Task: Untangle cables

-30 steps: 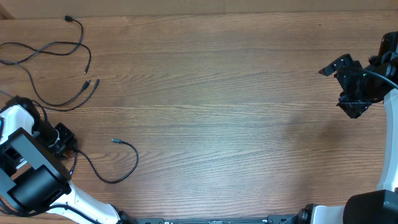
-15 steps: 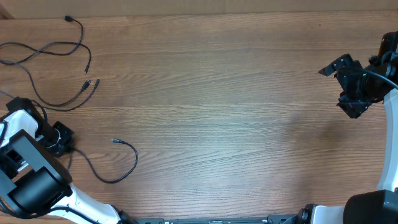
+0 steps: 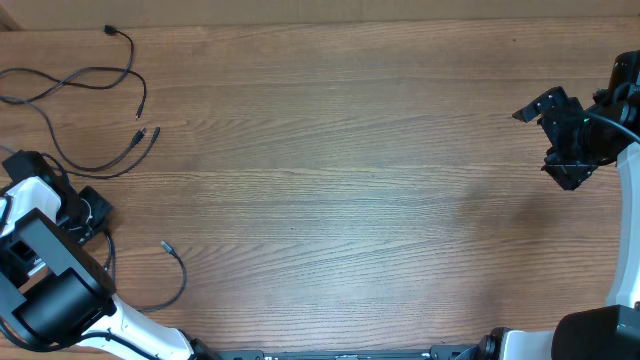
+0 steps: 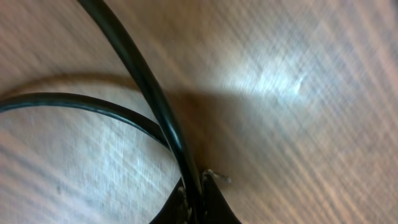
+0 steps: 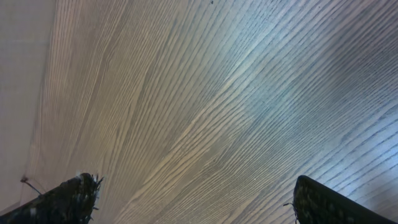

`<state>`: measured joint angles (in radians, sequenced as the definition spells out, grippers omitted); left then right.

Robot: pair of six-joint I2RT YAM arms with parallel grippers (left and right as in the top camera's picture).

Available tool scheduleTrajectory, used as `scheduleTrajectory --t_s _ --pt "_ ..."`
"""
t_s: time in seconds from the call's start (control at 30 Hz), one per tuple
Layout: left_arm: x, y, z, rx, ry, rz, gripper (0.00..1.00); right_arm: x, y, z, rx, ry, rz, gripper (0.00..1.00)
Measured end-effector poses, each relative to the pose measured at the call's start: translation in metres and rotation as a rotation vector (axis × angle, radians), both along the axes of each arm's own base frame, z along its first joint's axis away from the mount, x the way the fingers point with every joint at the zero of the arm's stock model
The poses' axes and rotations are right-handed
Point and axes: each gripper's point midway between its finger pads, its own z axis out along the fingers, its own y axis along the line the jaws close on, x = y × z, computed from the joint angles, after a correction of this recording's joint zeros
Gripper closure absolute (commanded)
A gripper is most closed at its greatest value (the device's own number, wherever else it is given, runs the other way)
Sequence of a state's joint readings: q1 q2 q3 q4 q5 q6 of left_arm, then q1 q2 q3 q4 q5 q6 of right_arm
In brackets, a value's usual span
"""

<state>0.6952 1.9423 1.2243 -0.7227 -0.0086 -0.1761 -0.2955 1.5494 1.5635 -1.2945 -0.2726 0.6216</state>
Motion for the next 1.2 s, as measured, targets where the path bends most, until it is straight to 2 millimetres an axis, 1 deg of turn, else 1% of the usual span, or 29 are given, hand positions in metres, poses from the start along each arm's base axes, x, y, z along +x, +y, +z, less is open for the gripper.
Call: scheduleTrajectory --t_s 0.13,0.23,0.3,0.43,0.47,0.5,0.57,0.77,0.83,0.97,1.03,1.07,1.1,1.13,1.2 --pt "0.007 0.005 0.001 0.025 -0.024 -0.025 0.96 0.0 0.0 0.0 0.0 0.001 0.0 0.0" --pt "0.006 0.008 0.002 0.035 -0.005 -0.056 0.96 0.0 0.0 0.0 0.0 0.0 -0.001 0.0" --pt "0.005 0.014 0.006 0.059 0.025 -0.082 0.96 0.0 0.0 0.0 0.001 0.001 0.0 0.0" --pt "0.015 0.031 0.027 0.142 0.052 -0.142 0.96 0.0 0.0 0.0 0.0 0.0 0.0 0.0" --pt "0.022 0.035 0.036 0.171 0.048 -0.163 0.96 0.0 0.0 0.0 0.0 0.0 -0.001 0.0" --pt "0.027 0.036 0.04 0.187 0.046 -0.182 0.96 0.0 0.0 0.0 0.0 0.0 -0.001 0.0" --pt "0.033 0.034 0.043 0.202 0.049 -0.22 0.96 0.0 0.0 0.0 0.0 0.001 0.0 0.0" --pt "0.041 0.016 0.042 0.194 0.069 -0.297 0.96 0.0 0.0 0.0 0.0 0.001 0.0 0.0" --pt "0.04 0.01 0.042 0.182 0.082 -0.305 0.96 0.0 0.0 0.0 0.0 0.0 -0.001 0.0" --pt "0.032 0.006 0.039 0.157 0.104 -0.274 0.96 0.0 0.0 0.0 0.0 0.001 0.0 0.0" --pt "0.024 0.005 0.035 0.14 0.119 -0.253 0.92 0.0 0.0 0.0 0.0 0.0 0.0 0.0" --pt "0.019 0.004 0.032 0.128 0.131 -0.24 0.87 0.0 0.0 0.0 0.0 0.0 0.0 0.0" --pt "0.014 0.003 0.029 0.119 0.14 -0.229 0.77 0.0 0.0 0.0 0.0 0.0 0.0 0.0" --pt "0.009 0.004 0.027 0.112 0.149 -0.216 0.7 0.0 0.0 0.0 0.0 0.001 -0.001 0.0" --pt "0.001 0.005 0.024 0.099 0.165 -0.194 0.64 0.0 0.0 0.0 0.0 0.0 0.0 0.0"
